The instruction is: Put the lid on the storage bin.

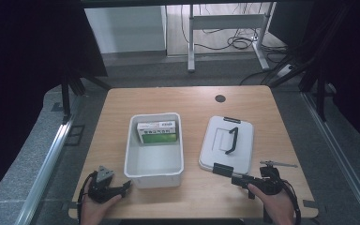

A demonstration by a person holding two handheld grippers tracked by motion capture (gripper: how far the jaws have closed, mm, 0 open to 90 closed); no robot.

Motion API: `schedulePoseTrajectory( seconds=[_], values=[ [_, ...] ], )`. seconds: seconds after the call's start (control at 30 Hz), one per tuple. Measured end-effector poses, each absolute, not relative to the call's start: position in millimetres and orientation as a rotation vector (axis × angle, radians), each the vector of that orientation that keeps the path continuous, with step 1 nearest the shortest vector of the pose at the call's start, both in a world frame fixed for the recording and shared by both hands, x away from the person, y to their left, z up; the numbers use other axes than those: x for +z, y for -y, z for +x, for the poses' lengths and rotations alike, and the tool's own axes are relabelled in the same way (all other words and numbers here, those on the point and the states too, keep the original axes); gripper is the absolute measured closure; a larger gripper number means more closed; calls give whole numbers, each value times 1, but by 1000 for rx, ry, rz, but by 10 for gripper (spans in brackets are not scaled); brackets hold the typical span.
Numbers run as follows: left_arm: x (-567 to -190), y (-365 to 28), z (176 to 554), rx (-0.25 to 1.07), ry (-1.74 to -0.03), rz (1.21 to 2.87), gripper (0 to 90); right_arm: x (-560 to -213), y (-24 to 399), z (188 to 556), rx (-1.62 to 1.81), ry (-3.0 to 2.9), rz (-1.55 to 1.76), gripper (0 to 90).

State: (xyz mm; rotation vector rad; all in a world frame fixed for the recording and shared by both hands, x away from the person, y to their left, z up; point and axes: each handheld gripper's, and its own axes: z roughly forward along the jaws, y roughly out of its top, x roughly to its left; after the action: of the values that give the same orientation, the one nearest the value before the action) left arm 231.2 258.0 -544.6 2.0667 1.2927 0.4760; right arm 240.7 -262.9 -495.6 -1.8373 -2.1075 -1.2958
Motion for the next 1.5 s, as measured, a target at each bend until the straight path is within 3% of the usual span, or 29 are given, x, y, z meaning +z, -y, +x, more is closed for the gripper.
schedulePoseTrajectory(
  seconds=[1.5],
  values=[
    [-545,-260,235,465,-1267,2079,159,-484,251,240,-1263,2180,-1842,375]
  ],
)
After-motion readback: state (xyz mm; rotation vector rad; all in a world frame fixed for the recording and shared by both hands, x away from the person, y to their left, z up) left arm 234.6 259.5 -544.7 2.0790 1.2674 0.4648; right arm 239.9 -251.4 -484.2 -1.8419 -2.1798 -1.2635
